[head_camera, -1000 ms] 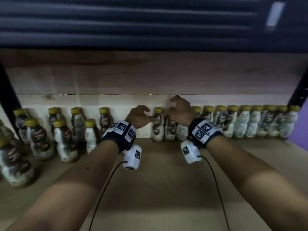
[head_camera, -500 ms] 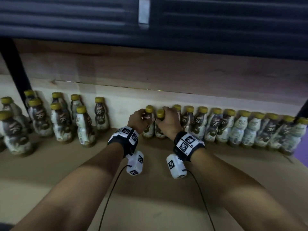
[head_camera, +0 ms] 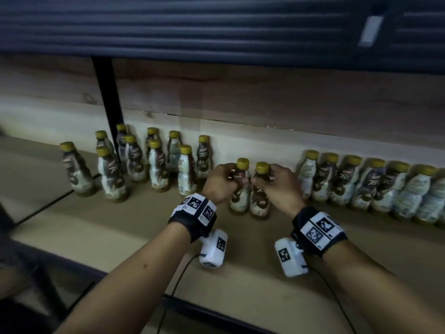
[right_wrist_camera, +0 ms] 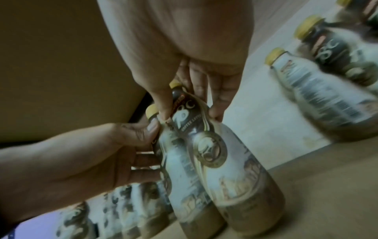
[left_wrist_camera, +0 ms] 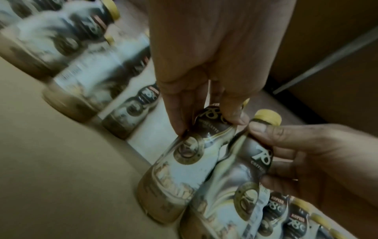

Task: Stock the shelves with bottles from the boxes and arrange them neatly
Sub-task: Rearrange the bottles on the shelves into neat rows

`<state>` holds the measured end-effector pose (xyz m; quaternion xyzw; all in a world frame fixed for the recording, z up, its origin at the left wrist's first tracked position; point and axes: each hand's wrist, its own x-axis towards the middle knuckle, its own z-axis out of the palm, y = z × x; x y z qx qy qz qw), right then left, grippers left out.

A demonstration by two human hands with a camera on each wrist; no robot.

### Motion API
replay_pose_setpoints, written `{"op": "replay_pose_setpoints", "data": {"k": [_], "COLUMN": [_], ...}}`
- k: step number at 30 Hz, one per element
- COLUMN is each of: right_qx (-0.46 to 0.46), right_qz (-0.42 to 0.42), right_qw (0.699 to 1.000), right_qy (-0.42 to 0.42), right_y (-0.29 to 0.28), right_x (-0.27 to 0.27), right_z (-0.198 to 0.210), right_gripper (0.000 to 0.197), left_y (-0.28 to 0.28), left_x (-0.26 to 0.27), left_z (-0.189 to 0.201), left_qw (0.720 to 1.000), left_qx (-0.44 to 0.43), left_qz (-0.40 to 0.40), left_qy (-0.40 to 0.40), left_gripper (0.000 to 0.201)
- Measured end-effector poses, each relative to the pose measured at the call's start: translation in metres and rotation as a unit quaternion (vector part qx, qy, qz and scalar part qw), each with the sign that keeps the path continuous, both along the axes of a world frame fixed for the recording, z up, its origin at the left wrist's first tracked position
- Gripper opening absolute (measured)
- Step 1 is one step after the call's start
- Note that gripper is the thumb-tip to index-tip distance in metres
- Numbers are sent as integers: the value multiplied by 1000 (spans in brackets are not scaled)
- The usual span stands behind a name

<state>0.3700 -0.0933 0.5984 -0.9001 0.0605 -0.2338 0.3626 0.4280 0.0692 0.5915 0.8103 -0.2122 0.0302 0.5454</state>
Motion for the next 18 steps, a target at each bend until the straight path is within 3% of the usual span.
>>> {"op": "replay_pose_setpoints", "data": {"k": [10, 18], "right_qx": [76, 52], "right_qz": [93, 78], "right_qw": [993, 996], "right_qy": [4, 6], "right_y": [135, 189], "right_x": [5, 24], "right_z": [7, 9], "right_gripper": [24, 28], "left_y": [182, 251], "left_x": [3, 37], "left_z": [8, 6], "left_qw": [999, 995], "left_qx": [-6, 38], "left_qz": [41, 87], "left_qy": [-7, -28], "left_gripper": [17, 16]}}
